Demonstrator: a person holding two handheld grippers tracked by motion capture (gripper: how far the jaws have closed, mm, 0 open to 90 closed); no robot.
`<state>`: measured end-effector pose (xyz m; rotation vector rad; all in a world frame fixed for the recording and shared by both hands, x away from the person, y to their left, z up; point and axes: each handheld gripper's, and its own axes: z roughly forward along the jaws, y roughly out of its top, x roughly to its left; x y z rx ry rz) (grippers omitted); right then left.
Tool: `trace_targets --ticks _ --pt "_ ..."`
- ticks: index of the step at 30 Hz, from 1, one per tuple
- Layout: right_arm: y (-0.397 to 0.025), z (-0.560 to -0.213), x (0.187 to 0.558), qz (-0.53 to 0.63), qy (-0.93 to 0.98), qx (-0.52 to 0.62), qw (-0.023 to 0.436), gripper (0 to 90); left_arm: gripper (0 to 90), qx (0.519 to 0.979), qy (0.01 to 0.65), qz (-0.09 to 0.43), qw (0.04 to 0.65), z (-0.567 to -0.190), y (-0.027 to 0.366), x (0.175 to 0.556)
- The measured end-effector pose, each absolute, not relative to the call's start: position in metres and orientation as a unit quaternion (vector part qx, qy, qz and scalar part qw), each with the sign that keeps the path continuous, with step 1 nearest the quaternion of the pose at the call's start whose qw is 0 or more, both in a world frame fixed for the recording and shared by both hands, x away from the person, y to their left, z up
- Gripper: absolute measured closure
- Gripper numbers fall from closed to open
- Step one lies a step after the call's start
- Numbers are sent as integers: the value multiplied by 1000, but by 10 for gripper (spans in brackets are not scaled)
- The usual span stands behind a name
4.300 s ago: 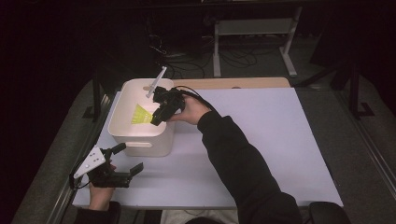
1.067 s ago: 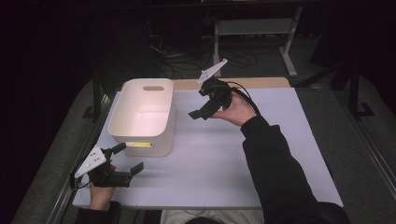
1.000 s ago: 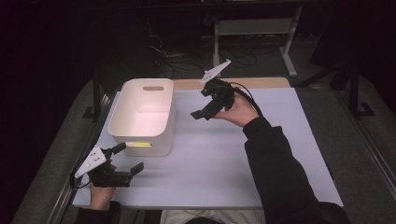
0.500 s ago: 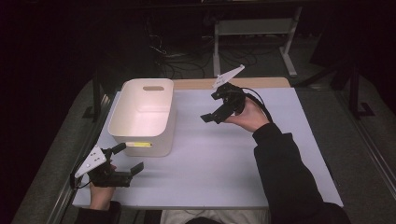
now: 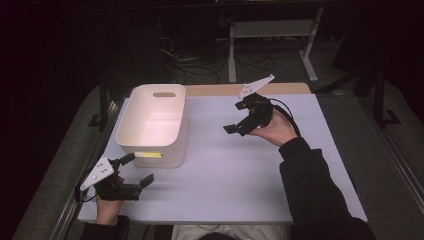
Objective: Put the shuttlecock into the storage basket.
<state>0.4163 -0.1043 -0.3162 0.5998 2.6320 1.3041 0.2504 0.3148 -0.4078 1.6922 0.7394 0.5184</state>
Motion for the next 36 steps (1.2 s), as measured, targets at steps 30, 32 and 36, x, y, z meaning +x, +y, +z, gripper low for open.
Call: trace_targets --ticks 30,32,36 --pt "-152 -340 390 452 854 240 92 0 0 722 317 223 573 -408 315 251" --pt "-155 -342 389 452 853 243 91 0 0 723 316 222 573 -408 315 251" --pt "-159 -345 386 453 852 247 91 0 0 723 316 222 572 -408 315 251"
